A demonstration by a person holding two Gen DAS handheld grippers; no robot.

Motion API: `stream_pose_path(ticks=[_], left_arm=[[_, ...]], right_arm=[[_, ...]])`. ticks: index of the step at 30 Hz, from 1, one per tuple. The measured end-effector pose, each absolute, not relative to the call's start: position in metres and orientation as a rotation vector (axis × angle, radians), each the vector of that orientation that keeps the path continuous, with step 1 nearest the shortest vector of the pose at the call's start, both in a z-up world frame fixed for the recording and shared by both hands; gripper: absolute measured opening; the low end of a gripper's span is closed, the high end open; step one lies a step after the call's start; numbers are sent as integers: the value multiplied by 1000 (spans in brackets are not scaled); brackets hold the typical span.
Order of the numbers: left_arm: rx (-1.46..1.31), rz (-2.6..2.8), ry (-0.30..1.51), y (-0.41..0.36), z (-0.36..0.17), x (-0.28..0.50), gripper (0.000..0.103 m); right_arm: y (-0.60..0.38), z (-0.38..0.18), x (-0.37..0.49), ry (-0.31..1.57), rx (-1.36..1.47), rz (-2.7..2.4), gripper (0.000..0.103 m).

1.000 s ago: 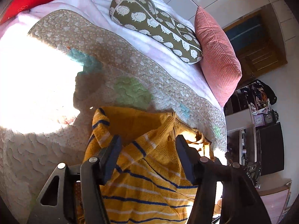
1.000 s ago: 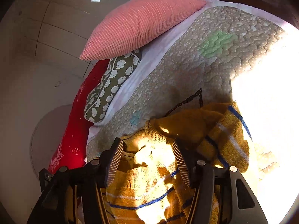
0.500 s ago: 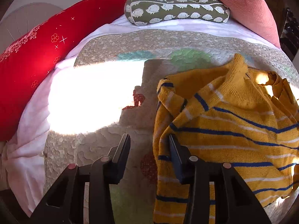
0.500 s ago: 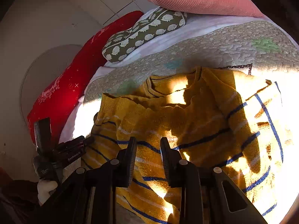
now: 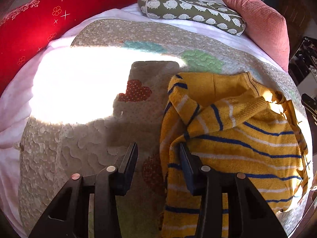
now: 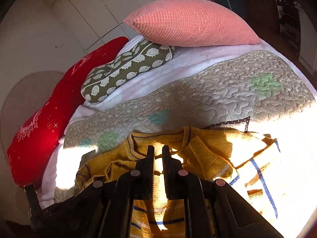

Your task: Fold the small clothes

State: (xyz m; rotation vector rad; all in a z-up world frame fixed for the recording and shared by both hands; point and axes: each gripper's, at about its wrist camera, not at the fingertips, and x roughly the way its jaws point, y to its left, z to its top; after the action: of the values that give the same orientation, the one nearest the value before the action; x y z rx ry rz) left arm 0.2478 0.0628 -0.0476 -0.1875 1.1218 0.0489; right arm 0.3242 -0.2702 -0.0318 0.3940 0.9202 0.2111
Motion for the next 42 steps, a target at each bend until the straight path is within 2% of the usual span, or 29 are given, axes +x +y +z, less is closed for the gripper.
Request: stream_pose_path(ticks=[5,9,12,17,19,21,22,23,24,26,28,29,37,39,41,42], left_arm=[[-194,39,1044,60,-8,228,42],[-150,-71,989,19,17,220,42],[-49,-181,1004,-25,13,225,43],[61,-164,1148,-47,-36,274,42],[77,-112,1161,-38,-51,296,42],[37,-55,1149,-23,-53,313,39],[-14,-49,1149,-14,-53,321,38],[-60,-34,1152,-3,-54,327,32],[-90,-13,1156,6,-55,331,26],[-125,-9,1172,15,-63,337,22],[-146,-11,1175,18,-70,336,22],[-149,-11,1164,18,-71,333,22],[-182,-30,1153,21,-73,332,22],[-186,-35,1148,21,-73,331,22],[-187,-37,1140,20,-73,331,22],[-185,-36,1135,20,-73,330,22]], right_arm=[[-279,-31,308,986,297,259,9],[-265,-49,302,1032,249,302,9],[-253,-59,302,1030,136,263,14],[-248,-68,308,1026,70,250,53],[-244,-78,314,1069,56,277,55],[-238,-88,317,1104,-2,269,51],[-238,-90,318,1099,-4,269,20],[-241,-89,320,1094,8,264,8],[-245,-88,323,1089,37,263,8],[-255,-83,328,1057,88,243,7],[-265,-78,334,1024,121,191,7],[-272,-77,337,1012,141,161,2],[-344,-59,333,930,292,-31,4],[-343,-51,325,934,279,33,14],[-330,-50,317,962,210,89,36],[-323,-53,315,987,174,114,38]])
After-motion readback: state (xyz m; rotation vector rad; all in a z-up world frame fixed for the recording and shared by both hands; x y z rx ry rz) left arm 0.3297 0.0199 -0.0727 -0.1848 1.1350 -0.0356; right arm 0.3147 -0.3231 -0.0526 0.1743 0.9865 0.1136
